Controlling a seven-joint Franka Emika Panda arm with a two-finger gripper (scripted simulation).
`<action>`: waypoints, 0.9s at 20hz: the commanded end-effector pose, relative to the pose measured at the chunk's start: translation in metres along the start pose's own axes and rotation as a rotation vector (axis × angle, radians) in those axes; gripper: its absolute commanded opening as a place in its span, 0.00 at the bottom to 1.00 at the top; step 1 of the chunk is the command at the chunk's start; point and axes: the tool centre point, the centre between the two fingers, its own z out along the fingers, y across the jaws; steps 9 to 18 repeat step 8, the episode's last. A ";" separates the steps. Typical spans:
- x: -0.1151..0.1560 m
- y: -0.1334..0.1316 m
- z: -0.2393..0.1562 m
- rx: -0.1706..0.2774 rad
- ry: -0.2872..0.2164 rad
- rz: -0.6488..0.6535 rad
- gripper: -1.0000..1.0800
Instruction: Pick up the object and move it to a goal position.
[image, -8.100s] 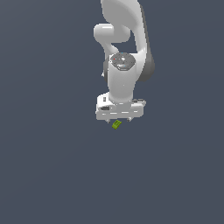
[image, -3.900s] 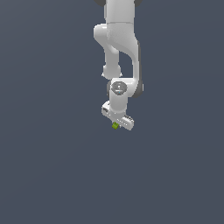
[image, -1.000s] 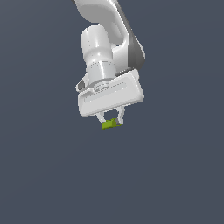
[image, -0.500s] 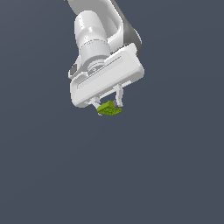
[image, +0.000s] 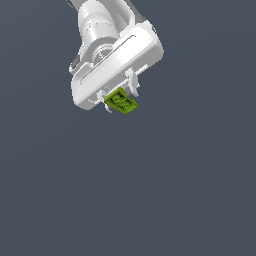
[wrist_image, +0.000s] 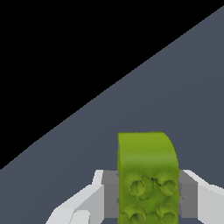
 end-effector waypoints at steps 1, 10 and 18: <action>0.006 -0.005 -0.005 0.019 0.016 -0.005 0.00; 0.013 -0.009 -0.009 0.040 0.033 -0.009 0.00; 0.013 -0.009 -0.009 0.040 0.033 -0.009 0.00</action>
